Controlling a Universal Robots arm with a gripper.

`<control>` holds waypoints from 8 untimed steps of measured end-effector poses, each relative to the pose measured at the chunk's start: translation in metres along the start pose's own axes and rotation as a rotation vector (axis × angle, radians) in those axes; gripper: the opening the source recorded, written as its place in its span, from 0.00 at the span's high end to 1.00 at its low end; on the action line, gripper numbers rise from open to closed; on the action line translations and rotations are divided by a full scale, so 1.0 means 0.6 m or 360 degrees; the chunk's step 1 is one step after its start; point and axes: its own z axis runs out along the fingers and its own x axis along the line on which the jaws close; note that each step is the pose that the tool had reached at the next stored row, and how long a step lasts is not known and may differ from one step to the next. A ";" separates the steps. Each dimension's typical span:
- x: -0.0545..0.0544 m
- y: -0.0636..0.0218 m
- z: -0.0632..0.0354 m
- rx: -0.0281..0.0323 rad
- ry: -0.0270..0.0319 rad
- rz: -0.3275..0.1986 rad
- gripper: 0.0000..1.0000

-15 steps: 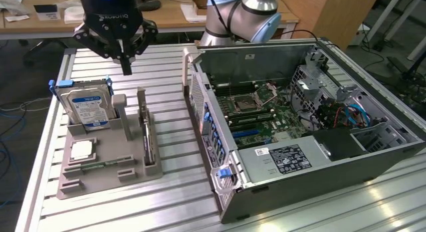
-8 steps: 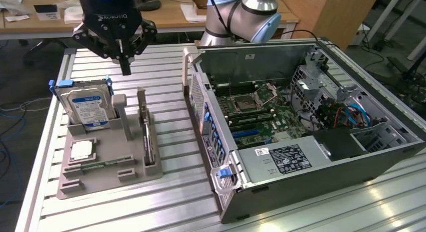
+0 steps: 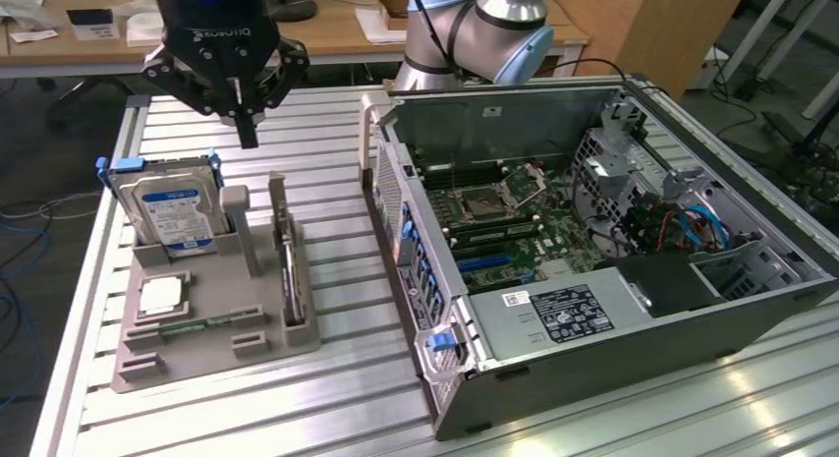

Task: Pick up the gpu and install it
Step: 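Pick up the gpu and move the gpu toward the slot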

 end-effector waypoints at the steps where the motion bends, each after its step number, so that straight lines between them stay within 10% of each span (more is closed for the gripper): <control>1: 0.000 0.000 0.000 0.00001 0.00000 0.0000 0.89; 8: 0.000 0.000 0.000 0.00000 0.00000 0.0000 0.59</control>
